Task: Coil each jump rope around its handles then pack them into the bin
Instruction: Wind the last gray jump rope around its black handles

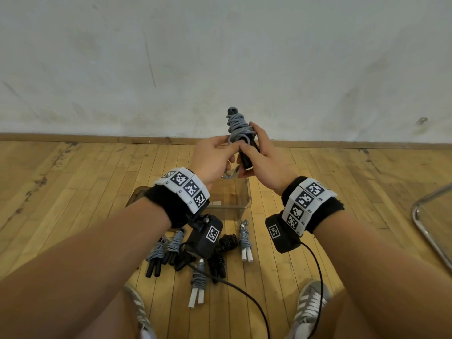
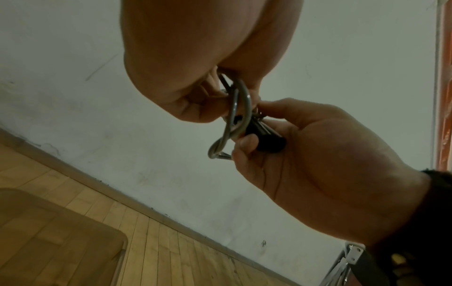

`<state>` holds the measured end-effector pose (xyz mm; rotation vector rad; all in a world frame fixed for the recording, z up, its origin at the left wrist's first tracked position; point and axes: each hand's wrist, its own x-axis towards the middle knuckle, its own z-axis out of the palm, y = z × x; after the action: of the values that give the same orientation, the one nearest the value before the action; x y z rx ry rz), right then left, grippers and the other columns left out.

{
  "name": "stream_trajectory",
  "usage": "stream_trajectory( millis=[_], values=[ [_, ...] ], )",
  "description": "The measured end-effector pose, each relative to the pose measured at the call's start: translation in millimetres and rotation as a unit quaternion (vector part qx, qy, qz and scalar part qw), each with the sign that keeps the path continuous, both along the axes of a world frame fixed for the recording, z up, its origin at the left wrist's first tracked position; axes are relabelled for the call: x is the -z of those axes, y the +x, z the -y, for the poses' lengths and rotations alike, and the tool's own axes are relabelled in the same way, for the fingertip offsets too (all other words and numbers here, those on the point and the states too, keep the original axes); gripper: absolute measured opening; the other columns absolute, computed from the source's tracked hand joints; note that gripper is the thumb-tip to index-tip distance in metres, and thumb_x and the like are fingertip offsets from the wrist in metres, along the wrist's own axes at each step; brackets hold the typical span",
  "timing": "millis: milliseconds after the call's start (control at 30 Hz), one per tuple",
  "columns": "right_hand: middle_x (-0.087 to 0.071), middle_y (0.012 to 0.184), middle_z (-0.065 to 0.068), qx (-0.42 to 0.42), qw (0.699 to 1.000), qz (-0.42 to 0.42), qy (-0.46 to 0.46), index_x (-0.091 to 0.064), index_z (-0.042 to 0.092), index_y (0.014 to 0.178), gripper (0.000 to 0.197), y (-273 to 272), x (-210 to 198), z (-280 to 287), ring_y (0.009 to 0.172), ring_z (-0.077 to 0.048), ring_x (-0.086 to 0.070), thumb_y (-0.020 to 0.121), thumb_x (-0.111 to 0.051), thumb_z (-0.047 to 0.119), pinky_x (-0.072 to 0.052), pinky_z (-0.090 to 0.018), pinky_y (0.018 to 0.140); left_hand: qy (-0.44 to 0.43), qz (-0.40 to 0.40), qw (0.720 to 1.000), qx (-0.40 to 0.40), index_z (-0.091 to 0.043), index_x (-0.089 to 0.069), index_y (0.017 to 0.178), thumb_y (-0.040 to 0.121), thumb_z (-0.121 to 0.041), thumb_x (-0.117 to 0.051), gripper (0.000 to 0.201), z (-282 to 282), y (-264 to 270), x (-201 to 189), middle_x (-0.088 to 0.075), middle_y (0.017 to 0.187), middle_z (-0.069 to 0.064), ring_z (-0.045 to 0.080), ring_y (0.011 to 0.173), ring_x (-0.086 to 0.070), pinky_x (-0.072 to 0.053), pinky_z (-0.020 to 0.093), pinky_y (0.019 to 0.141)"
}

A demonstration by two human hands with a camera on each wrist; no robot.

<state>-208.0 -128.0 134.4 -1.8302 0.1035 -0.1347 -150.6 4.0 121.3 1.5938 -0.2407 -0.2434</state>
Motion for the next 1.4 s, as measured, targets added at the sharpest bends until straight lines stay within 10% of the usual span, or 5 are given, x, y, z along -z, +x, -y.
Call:
stream_trajectory(
  millis=[267, 367, 633, 1133, 1400],
  values=[
    [-0.065, 0.086, -0.005, 0.026, 0.989, 0.041, -0.138, 0.001, 0.021, 0.162, 0.069, 5, 7, 15, 0.066, -0.013, -0.064, 0.109, -0.042, 0.023, -0.061, -0.035, 0.067, 0.001, -0.058, 0.998, -0.008, -0.010, -0.075, 0.104, 0.092, -0.027, -0.075, 0.021, -1, 1, -8, -0.067, 0.063, -0.003, 0.007, 0.051, -0.058, -0.047, 0.021, 0.054],
    [-0.063, 0.085, 0.001, 0.059, 0.978, 0.052, -0.192, -0.016, 0.017, 0.160, 0.059, 10, 12, 22, 0.072, -0.021, -0.066, 0.108, -0.043, 0.023, -0.058, -0.048, 0.073, 0.008, -0.068, 0.997, -0.018, -0.012, -0.077, 0.089, 0.091, -0.025, -0.076, 0.012, -3, 1, -10, -0.071, 0.065, -0.001, 0.006, 0.053, -0.061, -0.048, 0.019, 0.054],
    [-0.064, 0.107, -0.003, 0.081, 0.929, 0.110, -0.345, -0.023, 0.016, 0.156, 0.055, 9, 20, 13, 0.075, -0.020, -0.058, 0.105, -0.046, 0.018, -0.041, -0.030, 0.055, -0.003, -0.064, 0.998, -0.005, -0.012, -0.078, 0.100, 0.091, -0.045, -0.073, 0.034, 1, -6, -16, -0.079, 0.083, 0.003, 0.008, 0.068, -0.071, -0.053, 0.022, 0.063],
    [-0.071, 0.108, -0.016, -0.022, 0.999, -0.008, 0.034, -0.038, 0.017, 0.147, 0.048, 4, 7, 8, 0.079, -0.020, -0.071, 0.104, -0.057, 0.024, -0.061, -0.042, 0.083, 0.006, -0.070, 0.997, -0.020, -0.009, -0.074, 0.082, 0.093, -0.057, -0.064, 0.051, -4, 3, -19, -0.068, 0.066, 0.000, 0.011, 0.060, -0.061, -0.052, 0.032, 0.071],
    [-0.068, 0.127, -0.002, 0.051, 0.975, 0.073, -0.205, -0.037, 0.015, 0.153, 0.072, 11, 16, 19, 0.100, -0.019, -0.072, 0.091, -0.062, 0.041, -0.058, -0.044, 0.092, 0.005, -0.064, 0.998, -0.017, -0.008, -0.076, 0.096, 0.097, -0.035, -0.069, 0.028, -2, 1, -13, -0.064, 0.064, -0.003, 0.004, 0.052, -0.055, -0.049, 0.020, 0.056]
  ],
)
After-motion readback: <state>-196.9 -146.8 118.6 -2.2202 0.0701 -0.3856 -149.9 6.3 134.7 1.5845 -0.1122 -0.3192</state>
